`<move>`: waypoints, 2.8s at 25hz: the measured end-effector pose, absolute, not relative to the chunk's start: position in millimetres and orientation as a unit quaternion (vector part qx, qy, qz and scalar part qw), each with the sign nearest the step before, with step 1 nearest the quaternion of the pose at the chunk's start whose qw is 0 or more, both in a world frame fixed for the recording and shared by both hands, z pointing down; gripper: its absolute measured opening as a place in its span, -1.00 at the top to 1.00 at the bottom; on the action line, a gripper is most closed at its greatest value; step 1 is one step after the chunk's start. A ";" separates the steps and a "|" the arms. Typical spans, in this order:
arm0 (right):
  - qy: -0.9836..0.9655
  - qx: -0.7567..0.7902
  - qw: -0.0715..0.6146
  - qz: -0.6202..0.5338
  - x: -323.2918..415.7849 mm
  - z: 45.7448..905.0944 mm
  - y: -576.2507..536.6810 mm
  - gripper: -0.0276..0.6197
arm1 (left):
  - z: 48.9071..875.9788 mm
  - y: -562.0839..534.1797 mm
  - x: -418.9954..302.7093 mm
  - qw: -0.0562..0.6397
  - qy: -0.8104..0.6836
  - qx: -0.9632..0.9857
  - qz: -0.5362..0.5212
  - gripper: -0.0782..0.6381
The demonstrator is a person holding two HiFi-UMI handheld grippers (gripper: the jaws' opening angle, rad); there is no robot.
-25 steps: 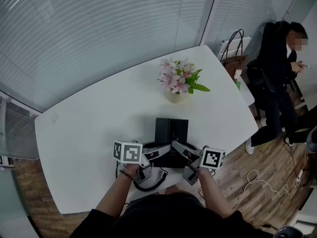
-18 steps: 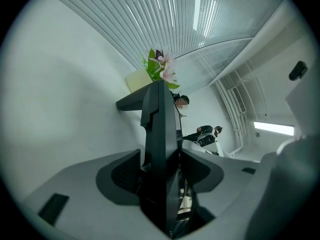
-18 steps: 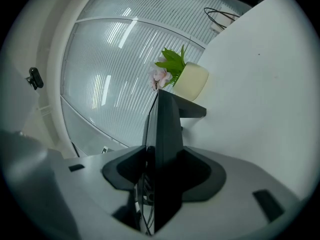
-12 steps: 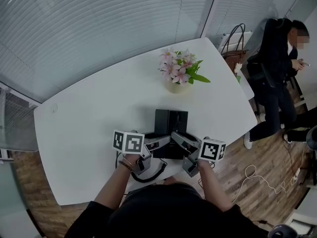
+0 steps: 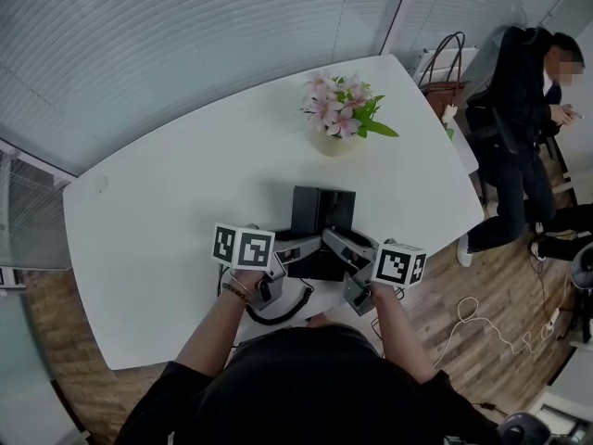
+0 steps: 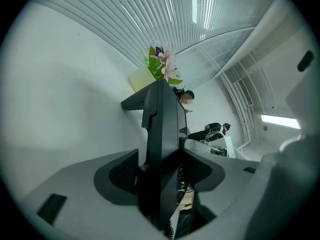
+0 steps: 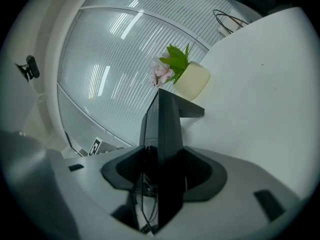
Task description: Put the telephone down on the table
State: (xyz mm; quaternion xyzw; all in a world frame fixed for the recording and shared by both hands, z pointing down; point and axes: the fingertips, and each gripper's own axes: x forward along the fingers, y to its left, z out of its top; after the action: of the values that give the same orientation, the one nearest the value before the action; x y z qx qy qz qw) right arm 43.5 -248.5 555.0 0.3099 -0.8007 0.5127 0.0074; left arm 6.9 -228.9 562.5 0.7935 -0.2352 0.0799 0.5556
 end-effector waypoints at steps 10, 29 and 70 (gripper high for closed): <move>-0.804 0.322 0.037 0.498 44.5 558.2 -245.0 0.20 | 569.2 -226.1 3.4 0.540 -0.258 0.794 0.111 0.03; -0.822 0.366 0.087 0.428 47.9 552.1 -242.1 0.18 | 558.2 -238.1 -14.4 0.421 -0.350 0.820 0.166 -0.07; -0.892 0.427 -0.049 0.143 51.4 354.3 -262.7 0.26 | 380.2 -259.4 -40.2 0.162 -0.466 0.869 0.033 -0.04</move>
State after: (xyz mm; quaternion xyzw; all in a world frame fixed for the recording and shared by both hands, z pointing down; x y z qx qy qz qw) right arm 51.4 -262.7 354.3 0.4268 -0.8915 0.1432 -0.0495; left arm -40.2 -259.4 380.2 0.8694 -0.4656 0.0334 0.1618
